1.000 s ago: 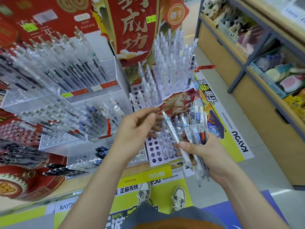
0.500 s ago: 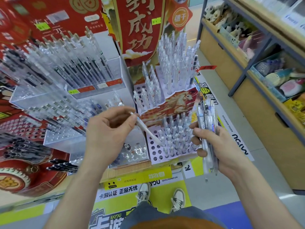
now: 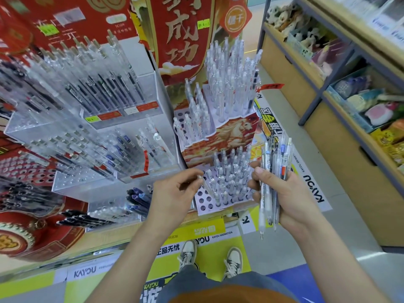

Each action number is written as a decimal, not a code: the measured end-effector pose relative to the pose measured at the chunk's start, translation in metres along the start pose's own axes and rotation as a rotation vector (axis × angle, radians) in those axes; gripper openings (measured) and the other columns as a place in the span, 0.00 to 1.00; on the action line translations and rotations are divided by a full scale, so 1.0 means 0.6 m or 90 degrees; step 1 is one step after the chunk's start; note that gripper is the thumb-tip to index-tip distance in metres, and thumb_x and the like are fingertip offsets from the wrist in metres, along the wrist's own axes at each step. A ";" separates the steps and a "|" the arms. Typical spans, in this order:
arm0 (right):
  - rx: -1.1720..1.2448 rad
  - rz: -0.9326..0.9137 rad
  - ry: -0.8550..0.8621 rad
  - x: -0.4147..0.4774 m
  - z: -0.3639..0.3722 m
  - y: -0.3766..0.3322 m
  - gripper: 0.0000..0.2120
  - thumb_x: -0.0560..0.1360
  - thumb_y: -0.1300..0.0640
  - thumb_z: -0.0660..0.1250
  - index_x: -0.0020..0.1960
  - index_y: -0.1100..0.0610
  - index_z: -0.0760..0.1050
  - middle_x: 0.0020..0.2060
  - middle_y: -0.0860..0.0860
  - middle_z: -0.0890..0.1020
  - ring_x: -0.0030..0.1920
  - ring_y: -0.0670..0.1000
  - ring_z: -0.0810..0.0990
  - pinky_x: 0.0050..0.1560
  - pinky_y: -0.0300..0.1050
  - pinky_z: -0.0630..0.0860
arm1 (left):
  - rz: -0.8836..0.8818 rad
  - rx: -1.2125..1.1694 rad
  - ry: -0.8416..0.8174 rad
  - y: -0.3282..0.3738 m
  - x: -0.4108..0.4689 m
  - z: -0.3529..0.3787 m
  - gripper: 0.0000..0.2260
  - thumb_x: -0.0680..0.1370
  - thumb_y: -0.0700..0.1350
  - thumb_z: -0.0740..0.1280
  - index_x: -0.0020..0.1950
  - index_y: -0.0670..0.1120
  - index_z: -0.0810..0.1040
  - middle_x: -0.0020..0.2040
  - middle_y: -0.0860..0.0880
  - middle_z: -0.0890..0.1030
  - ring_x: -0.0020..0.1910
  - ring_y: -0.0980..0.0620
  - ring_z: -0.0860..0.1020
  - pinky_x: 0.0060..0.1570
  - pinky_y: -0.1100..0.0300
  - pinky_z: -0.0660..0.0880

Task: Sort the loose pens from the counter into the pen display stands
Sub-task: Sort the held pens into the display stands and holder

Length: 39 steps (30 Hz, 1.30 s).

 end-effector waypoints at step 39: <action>-0.157 0.064 -0.178 0.002 0.088 0.054 0.06 0.75 0.63 0.67 0.51 0.62 0.80 0.40 0.59 0.86 0.32 0.54 0.84 0.33 0.45 0.81 | -0.173 -0.252 -0.132 0.017 0.005 0.018 0.06 0.76 0.37 0.69 0.48 0.47 0.84 0.44 0.46 0.85 0.41 0.52 0.81 0.45 0.57 0.80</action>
Point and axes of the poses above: each hand's wrist, its own x-axis towards the middle knuckle, its own z-axis out of the palm, y = z × x, the point moved 7 cm from there along x, towards the middle knuckle
